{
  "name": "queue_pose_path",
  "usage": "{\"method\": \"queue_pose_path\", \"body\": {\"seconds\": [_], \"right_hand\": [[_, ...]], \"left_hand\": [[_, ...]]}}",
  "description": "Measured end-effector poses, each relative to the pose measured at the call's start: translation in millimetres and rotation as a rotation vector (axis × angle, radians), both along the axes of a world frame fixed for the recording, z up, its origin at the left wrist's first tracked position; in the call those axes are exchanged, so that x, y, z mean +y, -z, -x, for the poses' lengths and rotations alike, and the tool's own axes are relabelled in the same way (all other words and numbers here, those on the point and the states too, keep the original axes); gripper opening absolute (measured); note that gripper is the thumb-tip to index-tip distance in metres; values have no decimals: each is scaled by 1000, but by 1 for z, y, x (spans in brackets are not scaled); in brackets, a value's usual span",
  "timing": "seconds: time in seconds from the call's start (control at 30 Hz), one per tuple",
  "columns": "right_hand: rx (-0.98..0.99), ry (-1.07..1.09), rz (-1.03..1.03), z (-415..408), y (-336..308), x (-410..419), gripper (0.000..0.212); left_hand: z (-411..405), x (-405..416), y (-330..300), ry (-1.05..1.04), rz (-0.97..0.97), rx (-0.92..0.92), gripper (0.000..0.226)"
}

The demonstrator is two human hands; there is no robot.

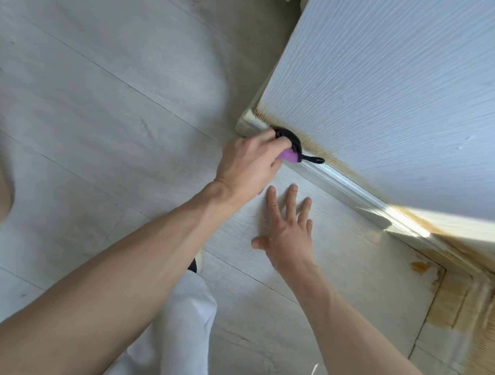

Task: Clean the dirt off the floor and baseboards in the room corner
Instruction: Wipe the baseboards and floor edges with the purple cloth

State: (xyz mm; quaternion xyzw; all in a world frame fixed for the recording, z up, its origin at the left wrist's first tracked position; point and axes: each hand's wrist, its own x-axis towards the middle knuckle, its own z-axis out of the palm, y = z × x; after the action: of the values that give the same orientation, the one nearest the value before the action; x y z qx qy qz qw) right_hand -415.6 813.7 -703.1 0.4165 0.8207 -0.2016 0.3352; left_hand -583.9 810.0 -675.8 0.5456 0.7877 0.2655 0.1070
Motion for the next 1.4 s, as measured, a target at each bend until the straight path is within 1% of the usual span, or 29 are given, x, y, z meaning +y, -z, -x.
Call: {"method": "queue_pose_path", "body": {"seconds": [0.03, 0.1, 0.13, 0.17, 0.23, 0.33, 0.37, 0.4, 0.5, 0.57, 0.63, 0.73, 0.77, 0.83, 0.93, 0.97, 1.0, 1.03, 1.07, 1.1, 1.13, 1.17, 1.2, 1.23, 1.27, 1.3, 1.33, 1.4], "right_hand": [[1, 1, 1, 0, 1, 0, 117], [8, 12, 9, -2, 2, 0, 117], [11, 15, 7, -2, 2, 0, 118], [14, 17, 5, -2, 3, -1, 118], [20, 16, 6, -2, 4, -1, 119], [21, 39, 26, -2, 3, 0, 119], [26, 38, 24, -2, 2, 0, 119], [28, 37, 24, -2, 2, 0, 119], [24, 56, 39, -1, 1, 0, 119], [26, 46, 27, 0, 1, 0, 119], [18, 35, 21, 1, 0, -1, 119], [27, 55, 30, 1, 0, -1, 114], [37, 58, 32, 1, -1, -1, 111], [57, 62, 24, 0, -1, 0, 111], [66, 104, 49, -2, 1, -1, 116], [103, 132, 43, -2, 3, -1, 112], [183, 168, 22, -2, 4, -1, 102], [313, 229, -26, -2, 4, -2, 85], [475, 345, -67, -1, 1, -4, 67], [612, 501, -65, 5, -4, -7, 56], [709, 661, 13, 14, -12, -10, 54], [778, 802, 145, 24, -21, -13, 57], [825, 906, 266, 32, -26, -13, 58], [838, 964, 322, 38, -29, -12, 53], [820, 1001, 333, 42, -28, -10, 45], [783, 1035, 309, 44, -27, -7, 35], [741, 1080, 280, 43, -24, -2, 25], [697, 1219, 243, 35, -19, 6, 8]], "left_hand": [[5, 0, -1, -28, -6, -5, 29], [22, -7, 2, -173, -35, -24, 28], [29, -9, 3, -228, -37, -33, 25], [29, -9, 5, -238, -26, -37, 21], [15, -1, 0, -141, -12, -16, 15], [-4, 10, -4, 115, 57, -26, 27], [0, 10, -3, 139, 46, -22, 30], [6, 8, -3, 102, 18, -32, 29], [22, -3, 1, -149, -82, -114, 23], [19, -3, 4, -194, -75, -116, 18], [7, 3, 3, -97, -45, -141, 14], [-12, 8, 3, 181, 106, -200, 27], [-15, 5, 6, 210, 155, -209, 28], [-16, -9, 12, 117, 141, -279, 28], [-10, -38, 15, -117, 44, -407, 24], [-6, -45, 14, -188, 36, -436, 23], [-2, -51, 14, -256, 39, -461, 23], [1, -55, 15, -319, 47, -479, 23], [4, -59, 14, -368, 58, -501, 23], [4, -63, 12, -399, 74, -545, 23], [4, -67, 8, -394, 93, -642, 23], [2, -70, 3, -352, 124, -815, 22], [-1, -72, -3, -292, 151, -1046, 21], [-5, -74, -7, -251, 172, -1280, 24], [-8, -77, -9, -245, 181, -1451, 31], [-9, -81, -9, -265, 186, -1523, 36], [-8, -84, -7, -283, 201, -1536, 41], [-4, -91, 2, -295, 232, -1496, 45]]}}
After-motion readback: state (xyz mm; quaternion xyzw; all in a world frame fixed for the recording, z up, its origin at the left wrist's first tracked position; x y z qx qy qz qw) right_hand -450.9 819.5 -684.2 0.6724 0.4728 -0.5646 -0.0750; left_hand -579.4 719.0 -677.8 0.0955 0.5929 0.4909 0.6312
